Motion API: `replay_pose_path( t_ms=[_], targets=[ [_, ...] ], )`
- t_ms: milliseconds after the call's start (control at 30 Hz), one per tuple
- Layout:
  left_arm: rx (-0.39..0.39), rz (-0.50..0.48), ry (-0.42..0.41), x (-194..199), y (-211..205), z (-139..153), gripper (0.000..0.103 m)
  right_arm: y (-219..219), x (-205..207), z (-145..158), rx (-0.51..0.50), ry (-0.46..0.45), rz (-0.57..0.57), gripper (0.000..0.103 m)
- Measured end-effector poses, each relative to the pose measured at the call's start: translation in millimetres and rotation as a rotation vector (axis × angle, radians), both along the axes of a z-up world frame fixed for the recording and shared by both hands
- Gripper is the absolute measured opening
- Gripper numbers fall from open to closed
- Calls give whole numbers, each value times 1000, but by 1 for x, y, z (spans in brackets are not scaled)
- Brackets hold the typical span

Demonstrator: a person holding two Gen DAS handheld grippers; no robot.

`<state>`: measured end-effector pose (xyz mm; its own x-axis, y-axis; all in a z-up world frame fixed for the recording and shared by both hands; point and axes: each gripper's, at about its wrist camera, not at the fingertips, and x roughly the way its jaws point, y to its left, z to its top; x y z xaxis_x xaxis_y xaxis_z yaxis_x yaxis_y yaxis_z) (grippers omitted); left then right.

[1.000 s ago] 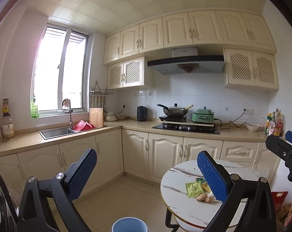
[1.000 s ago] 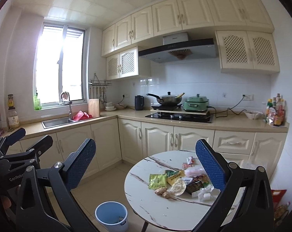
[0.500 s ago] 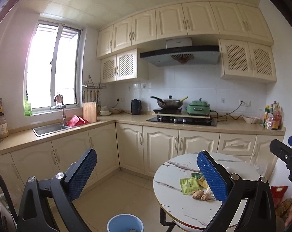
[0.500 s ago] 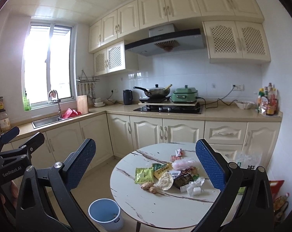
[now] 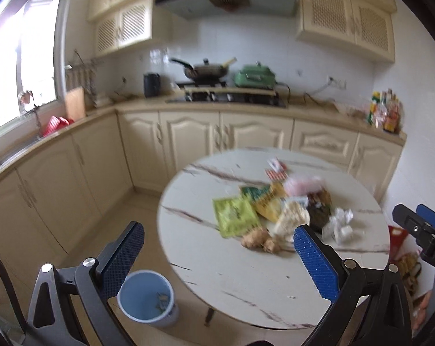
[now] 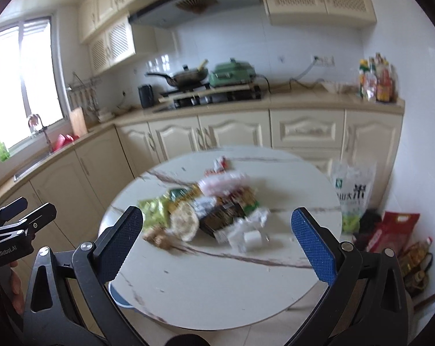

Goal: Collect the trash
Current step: 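Grasp the ginger root with the left tool while the right tool grasps the small white box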

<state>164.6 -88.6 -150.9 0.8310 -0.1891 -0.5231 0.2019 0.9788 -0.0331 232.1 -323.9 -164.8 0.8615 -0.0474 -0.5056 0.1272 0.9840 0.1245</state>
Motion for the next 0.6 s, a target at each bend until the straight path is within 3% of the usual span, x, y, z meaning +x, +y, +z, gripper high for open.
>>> replay_pose_path(
  t_ms=[333,600],
  targets=[
    [22,-29,263,122,-53,-67,102,-52,42,-78,34,188,-39,103],
    [25,28,342,187,-67,-97,102,-66,68,-106,43,250,-11,103]
  ],
)
